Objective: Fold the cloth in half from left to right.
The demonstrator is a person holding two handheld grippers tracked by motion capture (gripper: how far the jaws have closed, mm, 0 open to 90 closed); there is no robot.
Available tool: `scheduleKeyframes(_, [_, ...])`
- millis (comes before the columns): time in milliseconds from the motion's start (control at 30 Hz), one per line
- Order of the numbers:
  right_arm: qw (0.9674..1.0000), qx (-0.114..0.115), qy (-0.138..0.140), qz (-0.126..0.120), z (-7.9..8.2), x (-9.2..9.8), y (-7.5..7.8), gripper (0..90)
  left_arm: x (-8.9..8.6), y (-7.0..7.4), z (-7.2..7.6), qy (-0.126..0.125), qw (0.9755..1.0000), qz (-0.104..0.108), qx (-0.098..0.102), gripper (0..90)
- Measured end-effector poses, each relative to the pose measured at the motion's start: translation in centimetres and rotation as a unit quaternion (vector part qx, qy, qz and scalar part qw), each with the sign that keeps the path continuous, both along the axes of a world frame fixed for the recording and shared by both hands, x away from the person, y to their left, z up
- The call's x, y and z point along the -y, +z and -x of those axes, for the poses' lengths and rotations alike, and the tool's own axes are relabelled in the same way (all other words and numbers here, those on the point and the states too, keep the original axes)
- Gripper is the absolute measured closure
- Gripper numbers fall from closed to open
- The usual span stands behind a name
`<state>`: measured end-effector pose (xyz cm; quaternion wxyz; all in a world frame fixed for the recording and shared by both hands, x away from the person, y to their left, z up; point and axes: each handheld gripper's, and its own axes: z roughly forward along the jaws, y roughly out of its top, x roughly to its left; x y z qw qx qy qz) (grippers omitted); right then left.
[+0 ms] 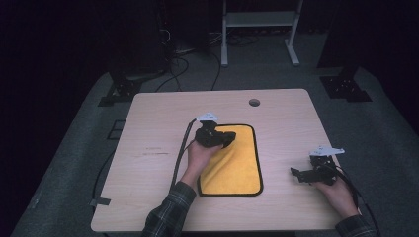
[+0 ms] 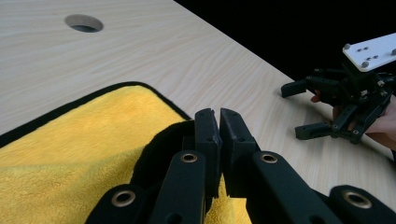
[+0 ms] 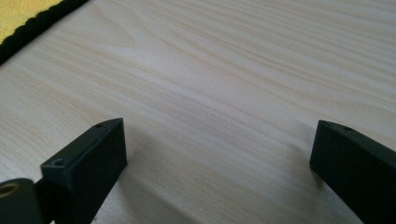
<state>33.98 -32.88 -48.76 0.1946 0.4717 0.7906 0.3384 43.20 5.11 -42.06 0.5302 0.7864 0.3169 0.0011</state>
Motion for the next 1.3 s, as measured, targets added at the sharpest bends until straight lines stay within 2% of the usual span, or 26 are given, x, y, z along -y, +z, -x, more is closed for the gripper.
scheduleKeyframes(267, [1.0,0.0,0.0,0.0,0.0,0.0,0.0,2.8,2.1,-0.7,-0.6,-0.016,0.9997,-0.011,-0.013,86.5])
scheduleKeyframes(367, [1.0,0.0,0.0,0.0,0.0,0.0,0.0,2.8,3.1,-1.1,-0.7,-0.022,0.9996,-0.006,-0.019,86.5])
scheduleKeyframes(500, [1.0,0.0,0.0,0.0,0.0,0.0,0.0,2.8,4.2,-1.3,-0.9,-0.031,0.9992,-0.009,-0.023,86.4])
scheduleKeyframes(567, [1.0,0.0,0.0,0.0,0.0,0.0,0.0,2.8,4.9,-1.6,-1.0,-0.034,0.9989,-0.021,-0.025,86.4])
scheduleKeyframes(700, [1.0,0.0,0.0,0.0,0.0,0.0,0.0,2.8,6.2,-2.9,-1.5,-0.04,0.9973,-0.046,-0.042,86.2])
scheduleKeyframes(867, [1.0,0.0,0.0,0.0,0.0,0.0,0.0,2.8,7.6,-4.3,-1.7,-0.037,0.9956,-0.068,-0.052,84.6])
scheduleKeyframes(933, [1.0,0.0,0.0,0.0,0.0,0.0,0.0,2.8,7.8,-4.3,-1.7,-0.036,0.996,-0.067,-0.047,79.0])
scheduleKeyframes(967, [1.0,0.0,0.0,0.0,0.0,0.0,0.0,2.8,7.8,-3.7,-1.5,-0.033,0.9972,-0.056,-0.035,70.8])
scheduleKeyframes(1033, [1.0,0.0,0.0,0.0,0.0,0.0,0.0,2.8,7.6,-3.2,-1.5,-0.032,0.9975,-0.055,-0.03,67.5])
scheduleKeyframes(1067, [1.0,0.0,0.0,0.0,0.0,0.0,0.0,2.8,7.2,-2.6,-1.4,-0.03,0.9982,-0.048,-0.021,64.7])
scheduleKeyframes(1133, [1.0,0.0,0.0,0.0,0.0,0.0,0.0,2.8,6.5,-1.7,-1.3,-0.026,0.9985,-0.047,-0.012,57.6])
scheduleKeyframes(1167, [1.0,0.0,0.0,0.0,0.0,0.0,0.0,2.8,6.0,-1.2,-1.2,-0.023,0.9987,-0.044,-0.009,48.8])
scheduleKeyframes(1200, [1.0,0.0,0.0,0.0,0.0,0.0,0.0,2.8,5.6,-0.9,-1.1,-0.022,0.9988,-0.044,-0.007,48.8])
scheduleKeyframes(1300, [1.0,0.001,0.0,0.0,0.0,0.0,0.0,2.8,3.8,0.0,-0.6,-0.009,0.9984,-0.055,0.009,38.5])
